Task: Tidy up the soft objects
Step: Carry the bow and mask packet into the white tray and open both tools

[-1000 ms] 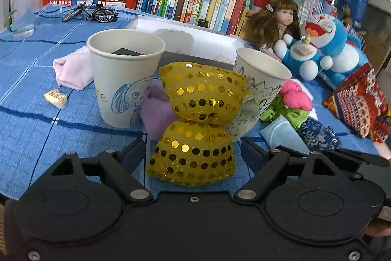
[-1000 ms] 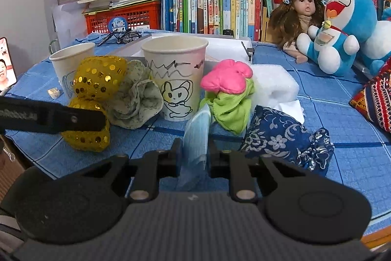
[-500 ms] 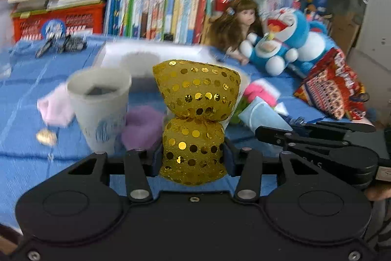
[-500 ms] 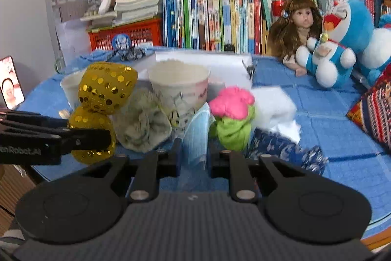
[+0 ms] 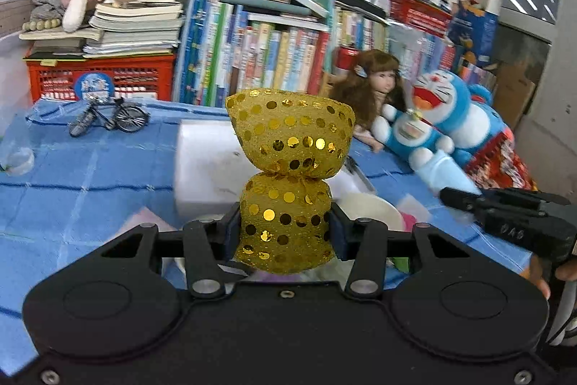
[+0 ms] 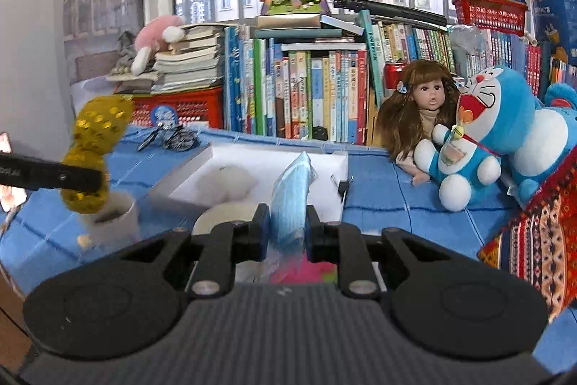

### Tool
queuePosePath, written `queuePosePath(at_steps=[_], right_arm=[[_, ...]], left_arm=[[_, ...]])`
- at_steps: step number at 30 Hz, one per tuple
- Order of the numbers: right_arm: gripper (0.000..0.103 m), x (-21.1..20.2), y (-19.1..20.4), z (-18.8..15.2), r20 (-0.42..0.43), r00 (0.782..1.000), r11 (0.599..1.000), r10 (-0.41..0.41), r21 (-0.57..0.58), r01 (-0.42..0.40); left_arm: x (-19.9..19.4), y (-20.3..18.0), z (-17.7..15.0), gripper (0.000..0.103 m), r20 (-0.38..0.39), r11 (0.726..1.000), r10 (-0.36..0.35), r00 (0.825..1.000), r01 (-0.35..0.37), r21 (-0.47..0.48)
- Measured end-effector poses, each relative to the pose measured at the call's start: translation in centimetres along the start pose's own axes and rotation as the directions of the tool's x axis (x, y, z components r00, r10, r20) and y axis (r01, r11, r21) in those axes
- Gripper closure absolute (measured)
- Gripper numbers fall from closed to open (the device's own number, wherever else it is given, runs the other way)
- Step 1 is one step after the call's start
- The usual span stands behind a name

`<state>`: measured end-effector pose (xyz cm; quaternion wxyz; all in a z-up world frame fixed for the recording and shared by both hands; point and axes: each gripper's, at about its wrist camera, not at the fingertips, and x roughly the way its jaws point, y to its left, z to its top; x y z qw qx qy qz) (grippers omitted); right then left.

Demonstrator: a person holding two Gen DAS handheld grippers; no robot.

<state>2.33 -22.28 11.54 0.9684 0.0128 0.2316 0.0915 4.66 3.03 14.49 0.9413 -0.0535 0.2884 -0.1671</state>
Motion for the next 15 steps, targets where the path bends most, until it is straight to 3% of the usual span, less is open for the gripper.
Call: queuePosePath(at_steps=[8, 15], right_arm=[[0.080, 5.5, -2.4, 4.7, -0.059, 0.998, 0.998, 0.022, 0.052, -0.019], [0.080, 12.1, -3.1, 6.8, -0.173, 0.985, 0.999, 0.028, 0.039, -0.022]], left_arm=[[5.4, 4.9, 6.4, 0.057, -0.125, 0.998, -0.019, 0.992, 0.010, -0.067], [12.5, 8.3, 9.4, 0.057, -0.267, 0.991, -0.050, 0.963, 0.014, -0.133]])
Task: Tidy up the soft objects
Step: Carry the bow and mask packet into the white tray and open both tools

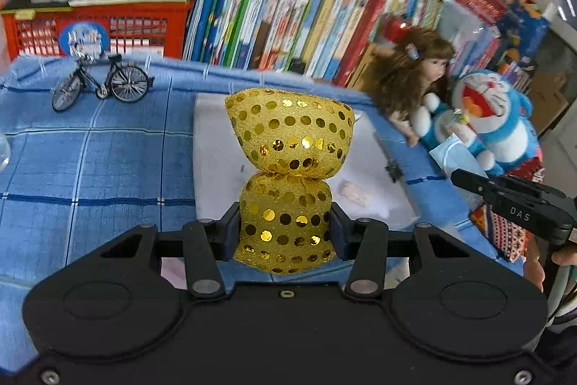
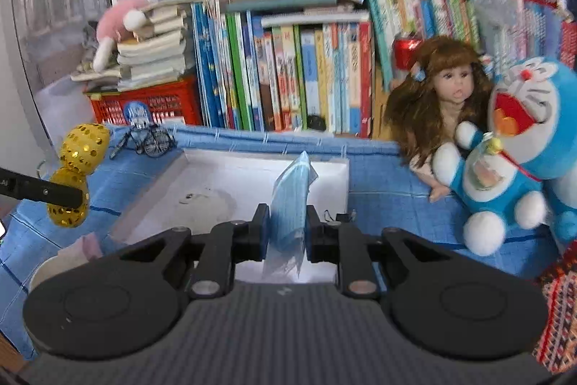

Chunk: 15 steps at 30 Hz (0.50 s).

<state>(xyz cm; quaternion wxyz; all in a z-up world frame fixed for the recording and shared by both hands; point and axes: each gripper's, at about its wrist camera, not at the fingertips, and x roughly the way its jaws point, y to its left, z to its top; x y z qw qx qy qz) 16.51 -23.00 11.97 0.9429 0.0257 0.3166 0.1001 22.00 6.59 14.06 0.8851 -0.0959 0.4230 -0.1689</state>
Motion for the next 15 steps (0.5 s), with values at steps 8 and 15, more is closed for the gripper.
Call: queuePosePath(at_steps=[8, 15], right_arm=[[0.080, 6.8, -0.3, 0.8, -0.159, 0.987, 1.000, -0.007, -0.004, 0.006], [0.080, 11.3, 0.0, 0.7, -0.250, 0.968, 0.999, -0.027, -0.043, 0.016]], left_arm=[[7.0, 2.4, 2.4, 0.057, -0.127, 0.999, 0.026, 0.992, -0.029, -0.025], [11.3, 3.6, 3.1, 0.057, -0.194, 0.997, 0.044, 0.980, -0.056, -0.054]])
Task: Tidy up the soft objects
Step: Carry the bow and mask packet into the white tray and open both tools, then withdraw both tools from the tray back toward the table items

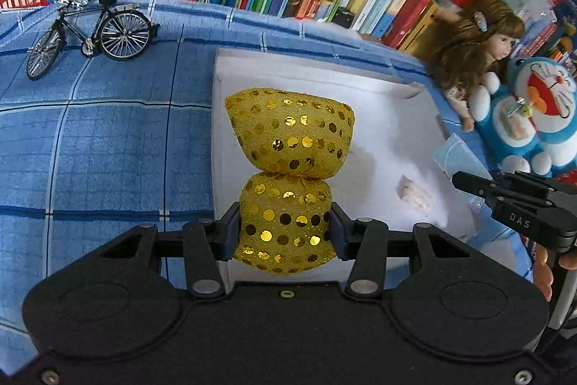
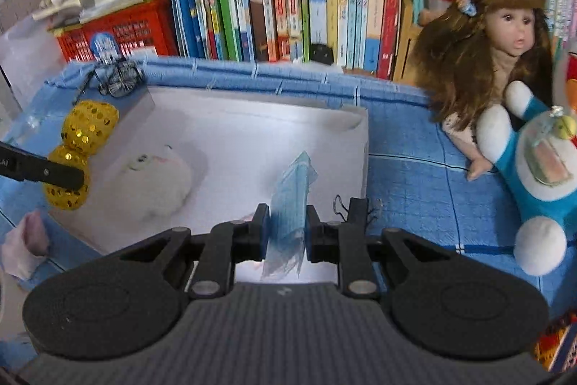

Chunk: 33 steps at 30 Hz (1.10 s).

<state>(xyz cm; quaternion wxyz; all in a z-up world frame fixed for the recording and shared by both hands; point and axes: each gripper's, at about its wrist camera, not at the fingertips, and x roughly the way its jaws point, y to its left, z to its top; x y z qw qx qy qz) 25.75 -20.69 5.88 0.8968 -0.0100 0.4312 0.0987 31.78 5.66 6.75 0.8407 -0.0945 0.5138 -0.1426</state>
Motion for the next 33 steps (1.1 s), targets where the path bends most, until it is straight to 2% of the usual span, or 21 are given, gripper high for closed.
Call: queuePosePath(at_steps=[9, 22, 26, 28, 30, 33], right_arm=[[0.079, 3.1, 0.0, 0.3, -0.066, 0.998, 1.000, -0.014, -0.016, 0.013], [0.079, 4.5, 0.1, 0.3, -0.091, 0.994, 0.998, 0.057, 0.022, -0.055], [0.072, 4.6, 0.1, 0.3, -0.091, 0.994, 0.998, 0.065, 0.029, -0.063], [0.057, 4.5, 0.2, 0.3, -0.088, 0.994, 0.997, 0.066, 0.032, -0.064], [0.047, 4.2, 0.2, 0.3, -0.078, 0.994, 0.997, 0.074, 0.032, -0.071], [0.040, 3.4, 0.2, 0.5, -0.056, 0.996, 0.997, 0.073, 0.029, -0.072]], left_arm=[[2.9, -0.2, 0.5, 0.057, -0.060, 1.000, 0.015, 0.998, -0.016, -0.001], [4.8, -1.4, 1.1, 0.055, -0.086, 1.000, 0.004, 0.996, -0.003, 0.019], [4.6, -1.6, 1.1, 0.048, -0.074, 1.000, 0.015, 0.997, -0.013, 0.025], [4.3, -1.7, 1.1, 0.045, -0.061, 0.999, 0.021, 0.998, -0.019, 0.034], [3.7, -1.8, 1.0, 0.038, -0.045, 0.999, 0.029, 0.999, -0.027, 0.044], [2.8, -2.0, 0.8, 0.030, -0.014, 0.998, 0.044, 0.999, -0.043, 0.056]])
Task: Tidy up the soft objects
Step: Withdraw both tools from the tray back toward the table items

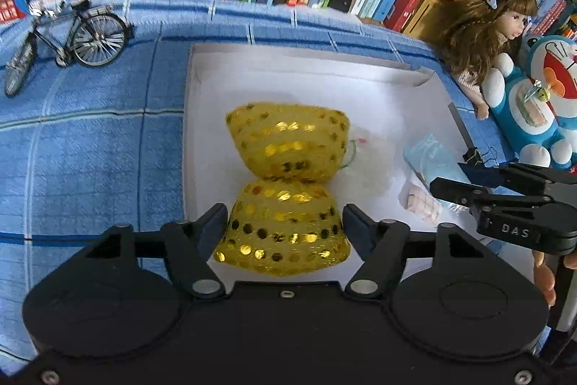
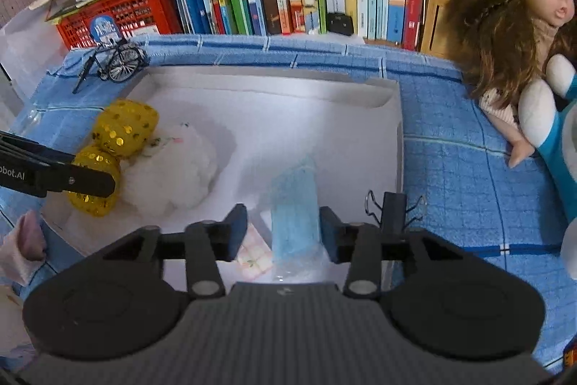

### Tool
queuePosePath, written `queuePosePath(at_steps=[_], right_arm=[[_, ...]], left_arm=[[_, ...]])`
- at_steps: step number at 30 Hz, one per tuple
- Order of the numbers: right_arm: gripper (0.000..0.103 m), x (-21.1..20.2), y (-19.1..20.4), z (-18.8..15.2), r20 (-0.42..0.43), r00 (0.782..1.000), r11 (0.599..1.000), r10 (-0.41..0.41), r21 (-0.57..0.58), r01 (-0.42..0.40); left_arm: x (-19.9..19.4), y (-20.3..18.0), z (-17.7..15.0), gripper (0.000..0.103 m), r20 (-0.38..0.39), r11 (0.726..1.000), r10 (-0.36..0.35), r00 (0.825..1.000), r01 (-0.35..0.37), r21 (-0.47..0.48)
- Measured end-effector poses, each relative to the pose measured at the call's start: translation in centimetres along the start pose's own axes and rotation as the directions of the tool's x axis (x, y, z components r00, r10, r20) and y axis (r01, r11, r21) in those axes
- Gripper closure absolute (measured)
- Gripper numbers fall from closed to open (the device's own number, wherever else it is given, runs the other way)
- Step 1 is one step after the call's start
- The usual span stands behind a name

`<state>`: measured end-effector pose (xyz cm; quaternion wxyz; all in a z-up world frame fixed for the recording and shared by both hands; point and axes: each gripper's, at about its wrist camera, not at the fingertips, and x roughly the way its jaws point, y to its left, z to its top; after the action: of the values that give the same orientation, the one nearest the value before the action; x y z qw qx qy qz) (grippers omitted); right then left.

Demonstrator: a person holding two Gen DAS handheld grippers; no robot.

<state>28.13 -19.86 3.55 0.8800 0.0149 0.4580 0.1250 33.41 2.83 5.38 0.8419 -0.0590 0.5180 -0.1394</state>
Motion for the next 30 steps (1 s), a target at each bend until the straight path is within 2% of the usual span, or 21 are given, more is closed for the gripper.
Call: queuePosePath(at_steps=[2, 7, 12, 20, 23, 30], right_arm=[[0.039, -0.6, 0.1, 0.0, 0.015, 1.000, 1.000, -0.001, -0.005, 0.001], [0.034, -2.9, 0.8, -0.1, 0.056, 0.998, 1.000, -0.017, -0.024, 0.018], [0.028, -6.0, 2.0, -0.5, 0.120, 0.992, 0.998, -0.024, -0.053, 0.030], [0.019, -11.7, 4.4, -2.6, 0.238, 0.970, 0.992, -0.041, -0.108, 0.068], [0.019, -13.3, 5.3, -3.9, 0.267, 0.961, 0.986, -0.072, -0.126, 0.109], [0.017, -17.0, 6.7, -6.9, 0.346, 0.936, 0.983, -0.062, -0.139, 0.117]], left_arm=[[-0.7, -0.1, -0.2, 0.026, 0.021, 1.000, 0.007, 1.000, -0.007, 0.005], [-3.3, -0.5, -1.1, 0.026, 0.077, 1.000, 0.019, 0.997, -0.021, 0.023], [-6.3, -1.3, -2.7, 0.024, 0.158, 0.996, 0.051, 0.986, -0.062, 0.065], [-10.8, -1.9, -6.3, 0.022, 0.255, 0.993, 0.051, 0.966, -0.078, 0.094], [-12.1, -2.2, -8.2, 0.021, 0.283, 0.990, 0.048, 0.958, -0.084, 0.117], [-14.6, -2.2, -11.9, 0.020, 0.328, 0.989, 0.024, 0.944, -0.071, 0.131]])
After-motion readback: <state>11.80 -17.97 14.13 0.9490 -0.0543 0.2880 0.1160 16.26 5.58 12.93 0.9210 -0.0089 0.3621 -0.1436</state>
